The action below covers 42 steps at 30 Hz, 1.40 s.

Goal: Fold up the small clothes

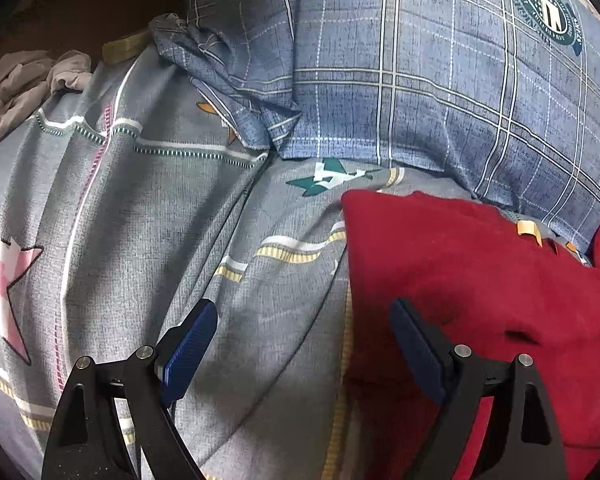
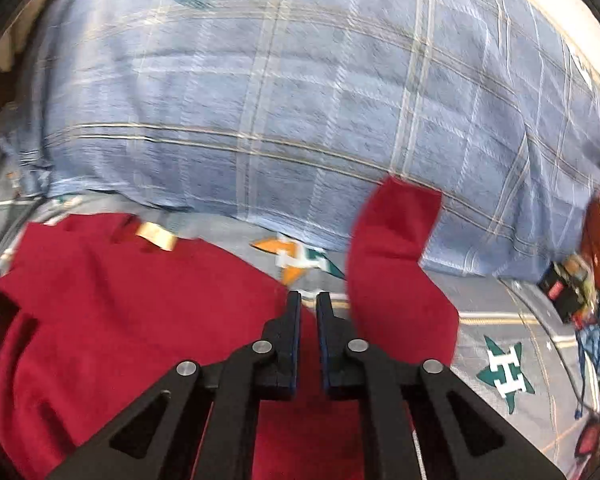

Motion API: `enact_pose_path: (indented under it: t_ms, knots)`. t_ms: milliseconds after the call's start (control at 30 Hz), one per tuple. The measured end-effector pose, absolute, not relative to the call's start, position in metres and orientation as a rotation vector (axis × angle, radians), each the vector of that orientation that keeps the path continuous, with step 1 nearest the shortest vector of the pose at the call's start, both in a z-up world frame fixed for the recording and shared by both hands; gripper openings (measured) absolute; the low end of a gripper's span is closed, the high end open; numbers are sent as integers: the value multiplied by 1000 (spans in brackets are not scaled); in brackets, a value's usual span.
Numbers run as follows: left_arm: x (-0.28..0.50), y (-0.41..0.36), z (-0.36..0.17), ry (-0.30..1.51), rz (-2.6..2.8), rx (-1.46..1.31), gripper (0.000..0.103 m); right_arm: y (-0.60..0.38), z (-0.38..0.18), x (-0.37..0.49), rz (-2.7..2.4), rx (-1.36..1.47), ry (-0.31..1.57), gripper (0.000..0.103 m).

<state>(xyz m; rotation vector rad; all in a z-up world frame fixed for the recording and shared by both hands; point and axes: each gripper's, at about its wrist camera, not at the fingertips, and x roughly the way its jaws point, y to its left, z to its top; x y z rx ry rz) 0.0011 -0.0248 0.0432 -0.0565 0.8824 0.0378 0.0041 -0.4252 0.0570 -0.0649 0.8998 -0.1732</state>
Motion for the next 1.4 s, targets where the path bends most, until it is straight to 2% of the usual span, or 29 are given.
enact_pose_path:
  t_ms: [33,100,200,467,600,667,733,833,1000,1267,1400]
  knots:
    - [1,-25,44,882,42,-56,88,-430,53,6,-174,-35,925,17]
    - [2,-25,43,881,71,-34,88,-431,55,0,-144,28,921,46]
    - [5,-28,37,909,131,20,88,-402,64,-13,-2,64,851,57]
    - [12,-23,35,928,171,18,88,-282,37,20,342,71,876,57]
    - [5,-16,46,892,152,-42,88,-254,-3,26,352,52,1057,56]
    - [-2,-14,56,840,118,-104,88,-249,4,6,355,-46,986,57]
    - [-6,-17,62,808,72,-148,88,-255,8,-5,370,-34,1014,57]
    - [-11,-35,64,793,4,-125,88,-284,26,-15,330,48,961,67]
    - [-9,-58,57,798,-36,-36,88,-331,45,-11,159,81,897,68]
    - [19,-63,27,929,15,-24,90,-372,14,2,-49,82,982,69]
    - [24,-66,26,933,21,-29,90,-379,8,1,-28,106,1010,72]
